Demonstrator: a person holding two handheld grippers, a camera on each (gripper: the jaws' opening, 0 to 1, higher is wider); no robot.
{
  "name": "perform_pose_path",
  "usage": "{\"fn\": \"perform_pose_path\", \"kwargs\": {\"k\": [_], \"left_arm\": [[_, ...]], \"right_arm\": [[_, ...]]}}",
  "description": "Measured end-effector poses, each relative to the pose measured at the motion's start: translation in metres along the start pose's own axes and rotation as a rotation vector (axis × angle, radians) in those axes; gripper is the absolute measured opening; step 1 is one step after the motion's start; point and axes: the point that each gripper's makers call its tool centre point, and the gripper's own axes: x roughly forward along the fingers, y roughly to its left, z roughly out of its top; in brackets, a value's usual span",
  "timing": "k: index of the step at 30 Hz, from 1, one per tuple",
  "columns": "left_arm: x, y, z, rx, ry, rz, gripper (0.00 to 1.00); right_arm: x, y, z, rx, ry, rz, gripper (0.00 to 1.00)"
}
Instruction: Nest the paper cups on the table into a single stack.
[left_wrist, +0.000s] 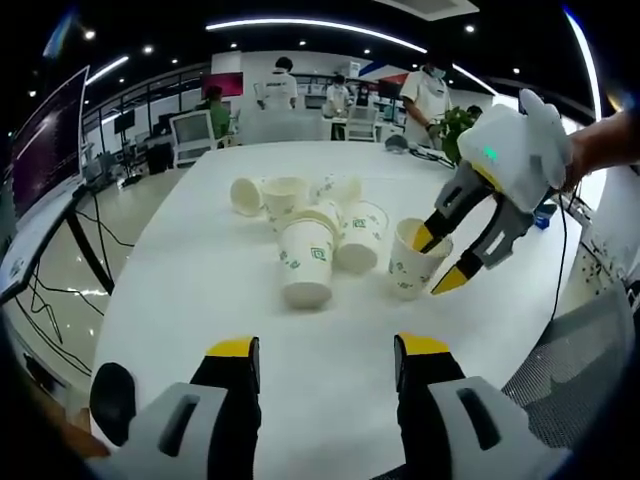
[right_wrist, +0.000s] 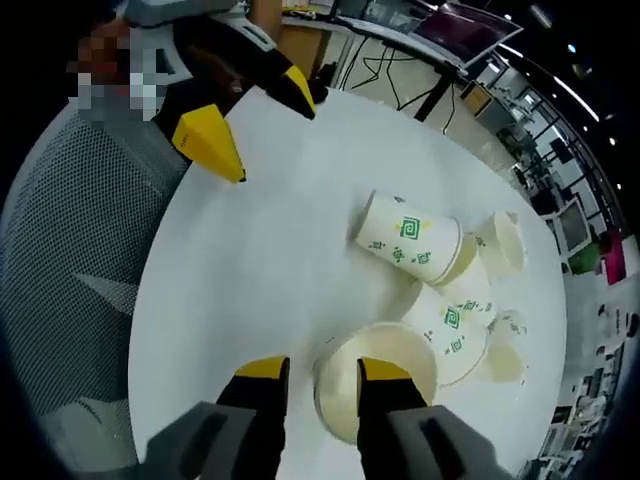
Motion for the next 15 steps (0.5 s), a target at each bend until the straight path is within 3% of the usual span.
{"fn": "perform_pose_path", "kwargs": {"k": [10,15], "left_arm": [[0.000,0.001,0.000,-0.009,-0.007,-0.005,0.53],[0.003,0.002,-0.002,-0.018,-0.009,-0.010,0.53]], "right_arm": [[-0.011,-0.008,0.005,0.087,-0.059,-0.025,0.39],[-0.018,-0.008,0.011,0.277,-0.135,-0.032,0.47]]}}
